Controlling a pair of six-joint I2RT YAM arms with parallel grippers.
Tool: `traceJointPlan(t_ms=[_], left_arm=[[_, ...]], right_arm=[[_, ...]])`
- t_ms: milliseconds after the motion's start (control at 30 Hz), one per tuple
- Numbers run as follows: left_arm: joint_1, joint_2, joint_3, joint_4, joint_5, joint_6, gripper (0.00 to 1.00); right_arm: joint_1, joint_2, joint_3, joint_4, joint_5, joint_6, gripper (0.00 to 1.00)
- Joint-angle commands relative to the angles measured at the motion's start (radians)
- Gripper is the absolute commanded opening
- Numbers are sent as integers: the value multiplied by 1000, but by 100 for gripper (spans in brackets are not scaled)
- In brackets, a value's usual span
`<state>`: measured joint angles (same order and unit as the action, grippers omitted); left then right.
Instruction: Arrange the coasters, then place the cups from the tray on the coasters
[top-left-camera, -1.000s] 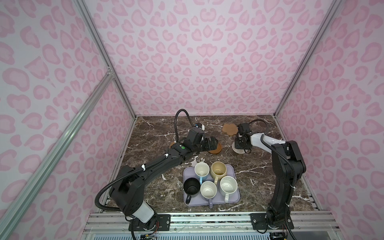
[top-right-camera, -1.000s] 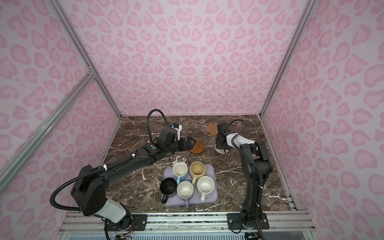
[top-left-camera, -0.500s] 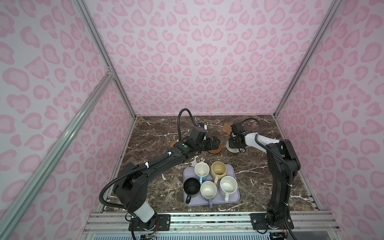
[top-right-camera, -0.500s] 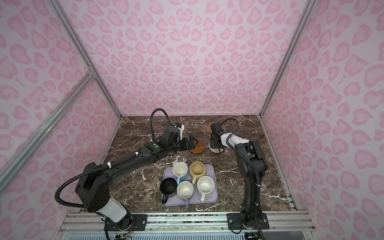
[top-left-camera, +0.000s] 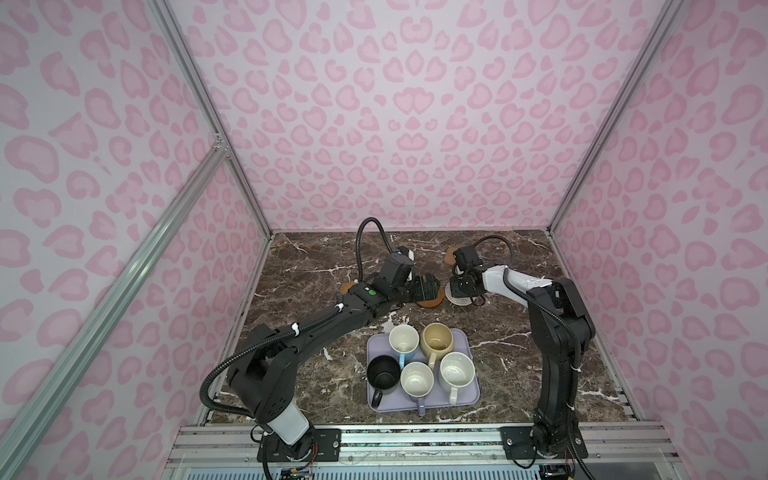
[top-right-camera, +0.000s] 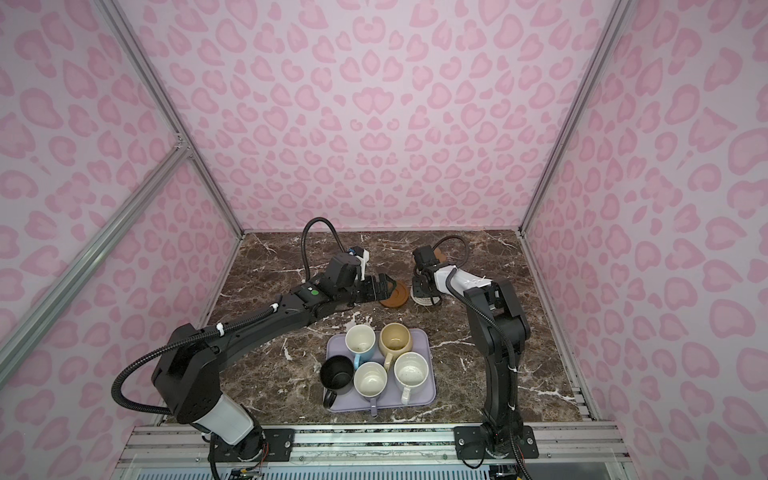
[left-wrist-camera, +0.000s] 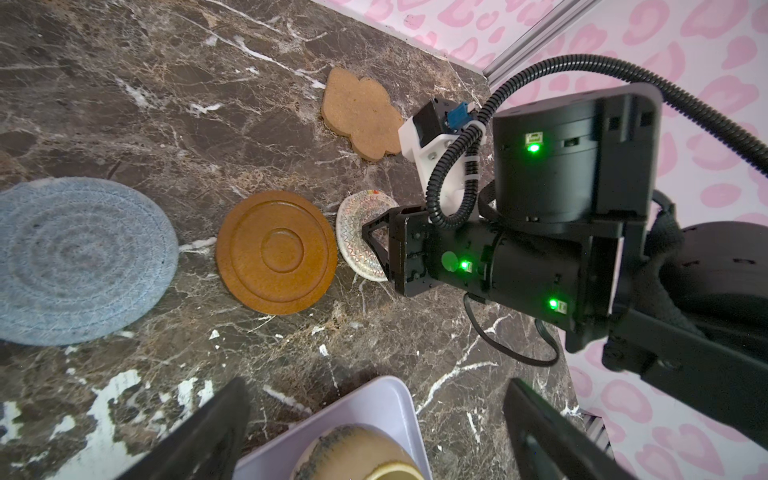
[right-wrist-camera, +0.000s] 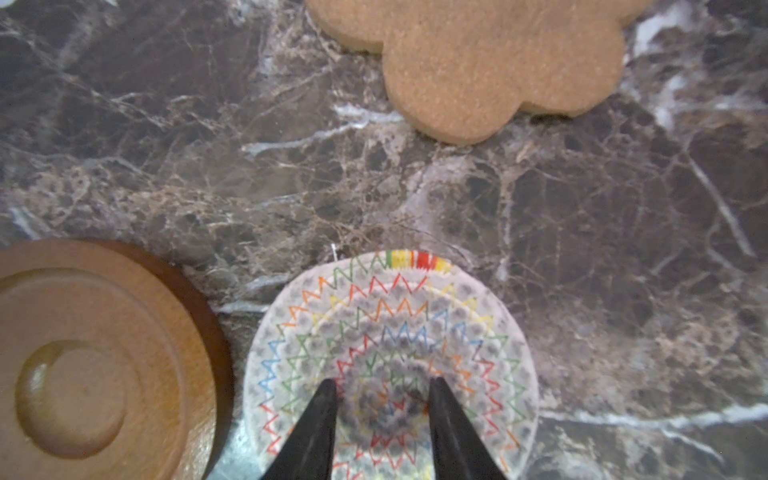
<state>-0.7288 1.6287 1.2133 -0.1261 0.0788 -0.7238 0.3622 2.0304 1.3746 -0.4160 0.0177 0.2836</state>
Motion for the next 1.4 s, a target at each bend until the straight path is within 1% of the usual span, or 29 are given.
traceJointPlan(t_ms=[0, 100, 200, 400, 533, 567, 700, 800, 967, 1067, 1133, 1233, 1367], left_arm=[[-3, -8, 6, 3, -12, 7, 97], [-4, -9, 4, 3, -14, 11, 97], [-4, -9, 5, 2, -22, 11, 97], [-7, -27, -6, 13, -34, 9, 97], [-7, -47, -18, 14, -55, 11, 97], [-7, -52, -20, 14, -56, 15, 97], [-7, -73, -36, 12, -76, 24, 97], [-7, -84, -37, -2, -92, 36, 97], [-7, -91, -37, -10, -95, 54, 97], [-7, -95, -47, 3, -95, 70, 97], [-8, -102, -57, 10, -116, 77, 97], [-7, -111, -74, 32, -108, 87, 97], [-8, -106, -77, 28, -126, 99, 98]], right_arm=[[3, 2, -11, -76, -23, 2, 38], [3, -3, -10, -68, -15, 3, 40], [0, -13, 23, -85, 4, 1, 40], [-3, -104, 10, -30, 2, 11, 47], [-10, -118, 37, -38, 3, 0, 47], [-12, -114, 46, -39, 4, 0, 49], [-29, -81, 102, -73, 9, 3, 66], [-36, -49, 170, -89, 34, -18, 69], [-53, 31, 284, -139, 61, -63, 70], [-65, 83, 341, -162, 68, -81, 68], [-71, 121, 369, -160, 65, -91, 66], [-74, 189, 426, -168, 43, -114, 63], [-70, 255, 511, -200, 35, -126, 62]])
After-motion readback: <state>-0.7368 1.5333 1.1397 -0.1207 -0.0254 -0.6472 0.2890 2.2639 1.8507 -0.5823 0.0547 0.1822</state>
